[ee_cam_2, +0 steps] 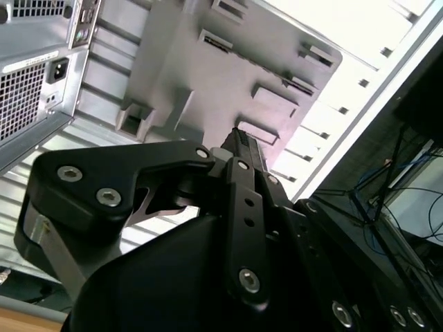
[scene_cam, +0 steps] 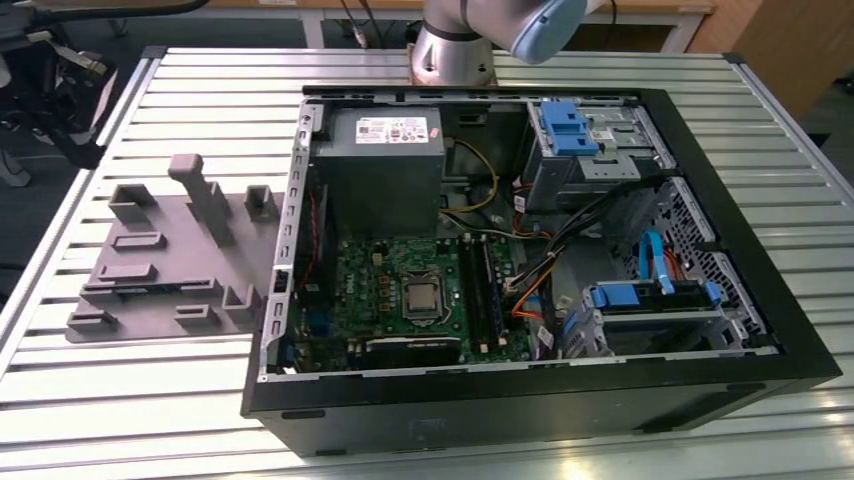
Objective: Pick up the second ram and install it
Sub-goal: 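Reach for the second ram, then pick up the second ram and move it above second insertion slot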
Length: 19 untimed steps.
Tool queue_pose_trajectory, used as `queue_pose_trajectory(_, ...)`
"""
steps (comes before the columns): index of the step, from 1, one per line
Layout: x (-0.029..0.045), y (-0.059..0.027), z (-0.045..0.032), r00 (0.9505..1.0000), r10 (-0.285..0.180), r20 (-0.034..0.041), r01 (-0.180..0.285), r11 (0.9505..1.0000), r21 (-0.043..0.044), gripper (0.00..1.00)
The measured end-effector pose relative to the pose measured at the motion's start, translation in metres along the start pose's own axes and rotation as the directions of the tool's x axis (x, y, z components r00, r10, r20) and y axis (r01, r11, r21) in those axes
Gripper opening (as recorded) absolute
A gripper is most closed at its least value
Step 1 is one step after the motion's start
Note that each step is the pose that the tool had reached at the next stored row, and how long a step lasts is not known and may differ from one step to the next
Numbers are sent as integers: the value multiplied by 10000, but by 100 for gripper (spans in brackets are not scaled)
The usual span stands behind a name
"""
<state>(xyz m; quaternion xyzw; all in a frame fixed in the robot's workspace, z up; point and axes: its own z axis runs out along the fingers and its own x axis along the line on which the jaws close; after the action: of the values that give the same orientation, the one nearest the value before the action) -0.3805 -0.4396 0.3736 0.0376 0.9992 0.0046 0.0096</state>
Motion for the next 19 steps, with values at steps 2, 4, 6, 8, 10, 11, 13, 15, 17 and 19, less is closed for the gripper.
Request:
queue_pose_trajectory(2, 29, -17, 7, 10000, 0, -2, 0, 10000, 3, 11)
queue_pose_trajectory(4, 71, -44, 12, 10000, 0, -4, 0, 10000, 3, 11)
queue_pose_trajectory(6, 111, -72, 15, 10000, -1, -5, 1, 10000, 4, 11)
queue_pose_trajectory(8, 139, -95, 18, 10000, -2, -3, 2, 10000, 1, 11)
queue_pose_trajectory(10, 140, -95, 18, 10000, -3, -2, 3, 10000, 1, 11)
queue_pose_trajectory(11, 140, -95, 16, 10000, -4, -5, 4, 10000, 3, 11)
queue_pose_trajectory(13, 140, -95, 16, 10000, -6, -5, 6, 10000, 3, 11)
queue_pose_trajectory(15, 140, -95, 16, 10000, -6, -4, 6, 10000, 3, 11)
queue_pose_trajectory(17, 140, -95, 16, 10000, -6, -4, 6, 10000, 3, 11)
queue_pose_trajectory(19, 140, -95, 16, 10000, -6, -5, 6, 10000, 3, 11)
